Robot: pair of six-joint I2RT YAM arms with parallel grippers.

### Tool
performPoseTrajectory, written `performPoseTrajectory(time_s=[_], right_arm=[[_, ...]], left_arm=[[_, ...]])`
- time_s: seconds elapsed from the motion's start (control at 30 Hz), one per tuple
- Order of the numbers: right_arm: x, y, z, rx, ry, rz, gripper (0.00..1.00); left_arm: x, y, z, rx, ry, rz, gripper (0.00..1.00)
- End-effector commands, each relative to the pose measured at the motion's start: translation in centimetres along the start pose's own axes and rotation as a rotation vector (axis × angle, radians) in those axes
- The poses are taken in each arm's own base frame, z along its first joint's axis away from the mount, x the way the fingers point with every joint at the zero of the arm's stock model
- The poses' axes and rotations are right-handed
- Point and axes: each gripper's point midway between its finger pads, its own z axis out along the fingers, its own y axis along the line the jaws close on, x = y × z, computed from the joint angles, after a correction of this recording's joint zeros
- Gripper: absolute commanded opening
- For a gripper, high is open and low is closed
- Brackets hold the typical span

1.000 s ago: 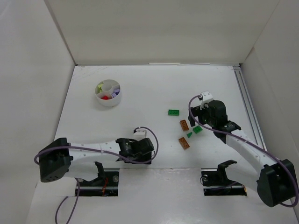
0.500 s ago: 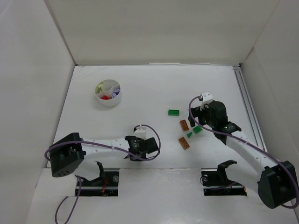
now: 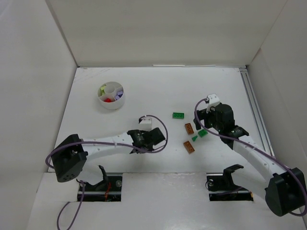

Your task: Sort the legos into containers by color

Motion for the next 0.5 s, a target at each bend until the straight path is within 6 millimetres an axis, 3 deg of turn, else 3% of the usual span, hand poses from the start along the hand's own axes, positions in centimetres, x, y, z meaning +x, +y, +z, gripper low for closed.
performPoseTrajectory(time_s=[0.0,0.03,0.07,0.1,0.2,0.23,0.27,0.3,0.33,0.37,0.4,0.43,0.47], right_arm=[[-1.4,0.1,0.0,0.001,-0.056,-0.011,1.0],[-1.4,0.1,0.0,0.001,-0.056,-0.011,1.0],[-1.4,0.1,0.0,0.001,-0.056,-0.011,1.0],[-1.4,0.1,0.0,0.001,-0.056,-0.011,1.0],[-1.4,0.1,0.2,0.001,-0.056,-0.021,1.0],[-1.1,-0.1,0.4,0.015,-0.043,-0.02,1.0],[-1.6,-0.3,0.4,0.024,-0.054,-0.02,1.0],[-1.6,-0.7,0.4,0.034,-0.054,-0.015,1.0],[-1.9,-0.7,0.5,0.034,-0.055,-0.015,1.0],[-1.9,-0.7,0.5,0.034,-0.055,-0.015,1.0],[-2.1,-1.0,0.6,0.043,-0.055,-0.01,1.0],[-2.4,-1.2,0.7,0.054,-0.058,-0.009,1.0],[-2.4,-1.5,0.7,0.062,-0.058,-0.005,1.0]], left_arm=[[-6.9,-0.3,-0.5,0.021,-0.153,-0.018,0.0],[-9.4,-1.1,-0.6,0.067,-0.213,-0.056,0.0],[-11.2,-0.8,-0.4,0.063,-0.251,-0.075,0.0],[-14.0,1.0,0.2,0.031,-0.288,-0.137,0.0],[-20.4,2.4,-0.2,0.035,-0.39,-0.207,0.0],[-22.8,4.8,-0.1,0.001,-0.422,-0.274,0.0],[-25.2,5.2,-0.7,0.019,-0.456,-0.299,0.0],[-26.5,6.2,-0.6,0.016,-0.466,-0.326,0.0],[-28.6,8.5,-1.0,-0.006,-0.501,-0.392,0.0],[-28.8,9.6,-0.3,-0.024,-0.49,-0.41,0.0],[-30.3,11.5,-0.2,-0.049,-0.513,-0.442,0.0],[-30.8,11.2,-0.2,-0.037,-0.518,-0.431,0.0],[-31.5,12.9,0.0,-0.061,-0.524,-0.463,0.0]])
